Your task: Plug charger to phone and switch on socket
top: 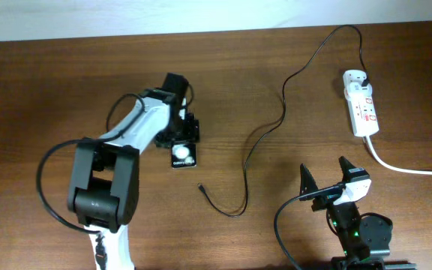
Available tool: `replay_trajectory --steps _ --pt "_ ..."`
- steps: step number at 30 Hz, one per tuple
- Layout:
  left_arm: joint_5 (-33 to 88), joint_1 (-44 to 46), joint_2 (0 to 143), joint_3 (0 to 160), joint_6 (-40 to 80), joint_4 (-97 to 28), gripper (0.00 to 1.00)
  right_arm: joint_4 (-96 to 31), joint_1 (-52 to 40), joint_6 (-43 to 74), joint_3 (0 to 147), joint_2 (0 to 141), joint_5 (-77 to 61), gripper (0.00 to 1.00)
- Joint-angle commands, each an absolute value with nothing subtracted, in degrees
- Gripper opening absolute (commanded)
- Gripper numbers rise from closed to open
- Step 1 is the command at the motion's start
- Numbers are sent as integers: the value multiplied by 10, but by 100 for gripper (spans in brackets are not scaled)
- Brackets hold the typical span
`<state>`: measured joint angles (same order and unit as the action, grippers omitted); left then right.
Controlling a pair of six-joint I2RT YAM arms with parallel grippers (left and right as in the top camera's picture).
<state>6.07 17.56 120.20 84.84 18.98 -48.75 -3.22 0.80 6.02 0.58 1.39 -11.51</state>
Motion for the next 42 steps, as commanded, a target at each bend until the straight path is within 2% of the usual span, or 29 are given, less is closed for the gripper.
replay_trajectory --steps 1,4,7,13,27,32,36,42 --pt "188 134 1189 842 129 -489 72 -36 4 60 3 12 -114 99" --pt "309 95 1189 842 69 -491 72 -36 4 60 3 12 -114 99" --pt "380 65 1189 842 27 -509 72 -36 4 60 3 12 -114 99" --pt "418 58 1189 842 12 -521 75 -36 4 60 3 12 -114 99" --pt "418 58 1189 842 12 -519 77 -32 4 60 3 12 -70 99" --pt "418 58 1189 842 12 -516 77 -35 4 115 12 12 -157 99" --pt "418 58 1189 842 12 -516 77 -91 4 140 140 30 -162 99" --pt "418 58 1189 842 12 -516 78 -309 4 138 474 279 -197 99"
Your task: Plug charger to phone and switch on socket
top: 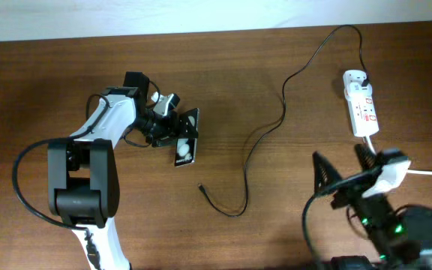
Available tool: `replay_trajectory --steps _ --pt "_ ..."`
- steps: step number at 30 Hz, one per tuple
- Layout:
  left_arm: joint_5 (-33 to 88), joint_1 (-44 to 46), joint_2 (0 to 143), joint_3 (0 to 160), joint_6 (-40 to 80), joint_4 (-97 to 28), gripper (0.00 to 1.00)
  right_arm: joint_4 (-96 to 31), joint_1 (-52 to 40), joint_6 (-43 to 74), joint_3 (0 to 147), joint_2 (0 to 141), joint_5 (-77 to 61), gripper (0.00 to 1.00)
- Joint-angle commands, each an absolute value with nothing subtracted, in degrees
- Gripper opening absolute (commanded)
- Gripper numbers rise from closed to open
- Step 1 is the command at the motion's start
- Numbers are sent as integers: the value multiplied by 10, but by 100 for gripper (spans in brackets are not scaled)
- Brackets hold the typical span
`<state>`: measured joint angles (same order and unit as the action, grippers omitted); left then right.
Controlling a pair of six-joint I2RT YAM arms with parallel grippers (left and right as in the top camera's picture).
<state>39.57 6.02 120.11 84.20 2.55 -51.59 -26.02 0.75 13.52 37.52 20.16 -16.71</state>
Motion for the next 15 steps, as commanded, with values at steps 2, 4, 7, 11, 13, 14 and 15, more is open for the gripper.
replay_trajectory --steps 2,4,7,11,13,14,15 --pt "418 58 1189 842 12 -516 79 -429 4 138 611 401 -204 99" --pt "418 58 1189 842 12 -516 79 -467 4 140 677 489 -240 99" --pt "418 58 1189 842 12 -515 78 -465 4 140 686 583 -411 99" --pt "418 58 1189 842 12 -515 78 -480 -28 140 684 692 -444 93" --pt "418 58 1189 842 12 -515 78 -473 -66 140 684 745 -443 89" --pt "418 58 1189 842 12 -515 78 -458 -97 140 684 789 -444 86" --pt "418 58 1189 842 12 -515 78 -436 -123 142 684 831 -444 84"
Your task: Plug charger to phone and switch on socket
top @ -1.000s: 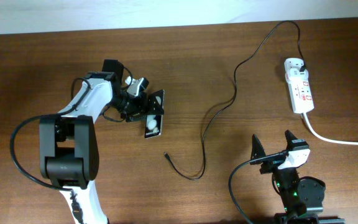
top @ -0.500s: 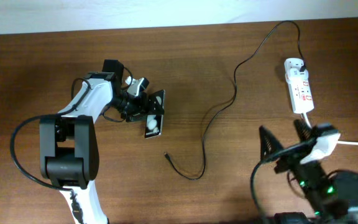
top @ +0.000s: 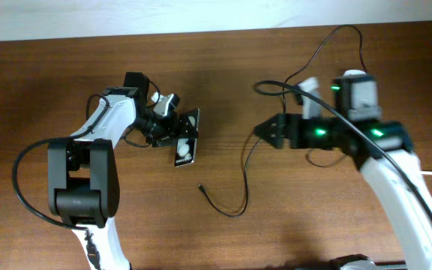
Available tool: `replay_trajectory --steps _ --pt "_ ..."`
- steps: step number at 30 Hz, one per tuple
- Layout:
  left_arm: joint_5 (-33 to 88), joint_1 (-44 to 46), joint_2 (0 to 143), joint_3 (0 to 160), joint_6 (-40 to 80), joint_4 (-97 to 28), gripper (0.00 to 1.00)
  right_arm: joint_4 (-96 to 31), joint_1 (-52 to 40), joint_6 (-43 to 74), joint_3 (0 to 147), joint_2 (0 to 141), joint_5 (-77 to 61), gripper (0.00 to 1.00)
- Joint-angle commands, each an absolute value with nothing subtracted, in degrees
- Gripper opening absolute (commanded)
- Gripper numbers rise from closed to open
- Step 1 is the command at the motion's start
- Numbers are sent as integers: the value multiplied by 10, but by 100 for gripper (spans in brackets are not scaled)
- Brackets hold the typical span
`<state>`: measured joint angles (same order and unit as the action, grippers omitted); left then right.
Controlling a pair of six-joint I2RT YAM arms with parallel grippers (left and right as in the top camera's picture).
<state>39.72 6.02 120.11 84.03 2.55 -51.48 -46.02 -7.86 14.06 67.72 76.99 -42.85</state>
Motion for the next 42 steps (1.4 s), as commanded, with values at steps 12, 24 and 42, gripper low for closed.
replay_trajectory --steps 12,24,42 --pt "418 58 1189 842 12 -515 79 -42 -312 366 684 1146 -353 83" --pt "418 60 1189 842 12 -515 79 -27 -320 455 684 1146 -308 44" --pt "512 43 1183 842 -26 -517 85 -9 -298 453 684 1146 -416 4"
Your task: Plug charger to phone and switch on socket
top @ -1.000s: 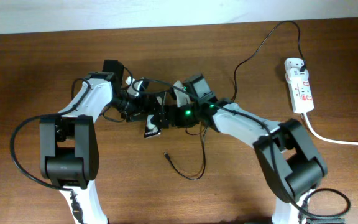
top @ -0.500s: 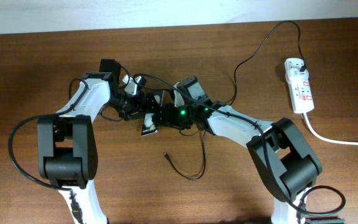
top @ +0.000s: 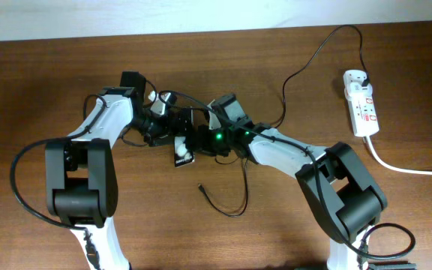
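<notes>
The dark phone (top: 187, 142), with a white patch on its lower part, is held at centre-left by my left gripper (top: 169, 124), which is shut on its left edge. My right gripper (top: 199, 139) reaches across from the right and sits against the phone's right side. Its jaws are too dark to read. The black charger cable (top: 282, 105) runs from the white socket strip (top: 361, 105) at the far right and loops down. Its free plug end (top: 201, 187) lies on the table below the phone, in neither gripper.
A thick white lead (top: 403, 169) leaves the socket strip toward the right edge. The wooden table (top: 51, 75) ends at a white wall along the top. Both arms' bases stand at the front edge, with their links crossing the middle.
My right arm was stretched over the cable's middle loop. It has moved left, and its gripper now sits at the phone's right side. The left gripper, phone and cable end have stayed where they were.
At first my left gripper was on the phone lying at centre-left, and the right arm was folded at the front right. Then the phone sat turned in the left gripper. The right arm then stood over the cable, and it is now at the phone.
</notes>
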Available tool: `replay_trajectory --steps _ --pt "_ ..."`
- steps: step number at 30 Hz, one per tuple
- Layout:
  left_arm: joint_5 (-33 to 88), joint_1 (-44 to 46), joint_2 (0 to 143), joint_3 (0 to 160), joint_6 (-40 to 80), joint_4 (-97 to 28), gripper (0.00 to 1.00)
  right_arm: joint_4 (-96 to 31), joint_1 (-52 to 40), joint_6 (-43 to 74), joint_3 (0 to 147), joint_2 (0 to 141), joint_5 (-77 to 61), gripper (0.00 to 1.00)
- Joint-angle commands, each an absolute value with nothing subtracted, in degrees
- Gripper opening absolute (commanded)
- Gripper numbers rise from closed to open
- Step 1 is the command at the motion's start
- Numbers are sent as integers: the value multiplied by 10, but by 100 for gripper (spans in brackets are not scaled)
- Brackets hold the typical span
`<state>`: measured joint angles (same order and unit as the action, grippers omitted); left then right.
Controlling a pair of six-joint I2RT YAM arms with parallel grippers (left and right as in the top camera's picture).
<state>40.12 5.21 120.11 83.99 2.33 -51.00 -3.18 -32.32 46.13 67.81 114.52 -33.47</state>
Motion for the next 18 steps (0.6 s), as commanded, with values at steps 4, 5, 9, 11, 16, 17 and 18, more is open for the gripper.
replay_trajectory --steps 4,5,9,11,16,17,18 --pt "748 -13 1173 842 -94 -483 84 96 -242 436 684 1146 -598 4" --pt "818 -17 1173 842 -108 -464 84 124 -241 436 684 1146 -615 4" --pt "902 -18 1173 844 -68 -361 70 155 -249 436 684 1146 -619 4" --pt "902 -20 1173 852 -56 -350 66 155 -249 436 684 1146 -619 4" --pt "902 -17 1173 873 -56 -355 31 155 -249 433 684 1146 -619 4" --pt "902 -17 1173 873 -56 -356 31 155 -249 428 684 1146 -619 4" --pt "902 -16 1173 873 -56 -356 28 154 -249 423 684 1146 -620 4"
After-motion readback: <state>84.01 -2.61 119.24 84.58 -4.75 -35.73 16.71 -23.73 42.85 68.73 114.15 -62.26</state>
